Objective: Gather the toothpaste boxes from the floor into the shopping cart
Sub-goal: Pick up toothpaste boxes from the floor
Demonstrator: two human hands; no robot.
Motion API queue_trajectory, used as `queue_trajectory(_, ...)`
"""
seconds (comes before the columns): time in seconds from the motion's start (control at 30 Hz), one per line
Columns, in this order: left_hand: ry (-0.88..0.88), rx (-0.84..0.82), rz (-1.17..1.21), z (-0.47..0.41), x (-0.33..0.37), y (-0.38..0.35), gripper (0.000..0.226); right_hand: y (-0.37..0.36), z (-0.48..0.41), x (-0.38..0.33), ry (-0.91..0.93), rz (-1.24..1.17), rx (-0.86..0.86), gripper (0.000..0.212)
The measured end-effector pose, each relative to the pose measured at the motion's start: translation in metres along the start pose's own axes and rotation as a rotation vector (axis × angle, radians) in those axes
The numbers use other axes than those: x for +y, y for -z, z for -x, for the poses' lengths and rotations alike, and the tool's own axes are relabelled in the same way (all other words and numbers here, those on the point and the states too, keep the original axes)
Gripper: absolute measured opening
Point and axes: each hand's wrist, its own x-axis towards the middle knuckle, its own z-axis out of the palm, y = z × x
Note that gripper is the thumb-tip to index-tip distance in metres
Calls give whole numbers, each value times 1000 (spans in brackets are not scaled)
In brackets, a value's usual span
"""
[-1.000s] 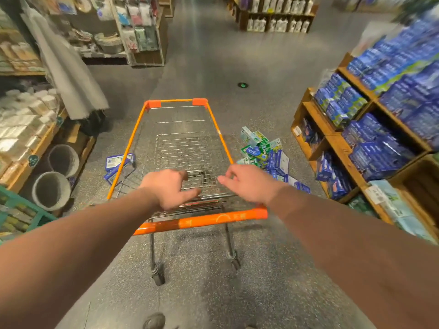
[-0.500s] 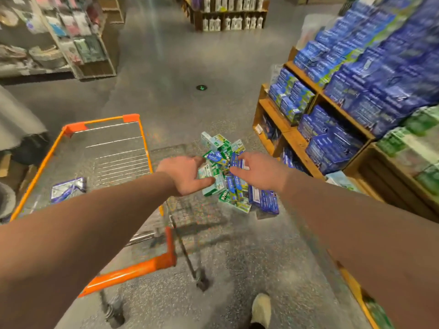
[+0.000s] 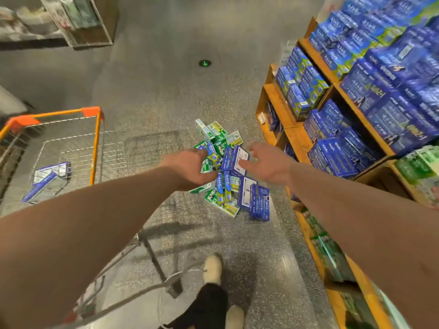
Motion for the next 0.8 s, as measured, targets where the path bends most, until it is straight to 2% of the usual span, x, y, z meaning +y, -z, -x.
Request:
queue_trajectory(0.23, -37, -61, 110, -152, 9, -27, 81, 3, -103, 56, -1, 52, -31, 74)
queue_trajectory(0.37, -57, -39, 142, -240, 14, -56, 79, -4, -175, 93, -23, 56, -16, 64)
queue_trajectory(0.47, -77, -89, 180, -290, 22, -89, 80, -26, -225, 126, -70, 90, -33, 56)
queue_trajectory(0.53, -101, -116, 220, -317, 28, -121, 86, -49, -254, 151, -105, 91, -59, 51)
queue_trajectory(0.67, -119, -144, 186, -366, 38, -202, 71, -100, -304, 204, -128, 70, -104, 52)
queue_trajectory(0.8, -60, -210, 233, -419, 58, -313, 72, -179, -359, 269, -134, 79, -166, 50)
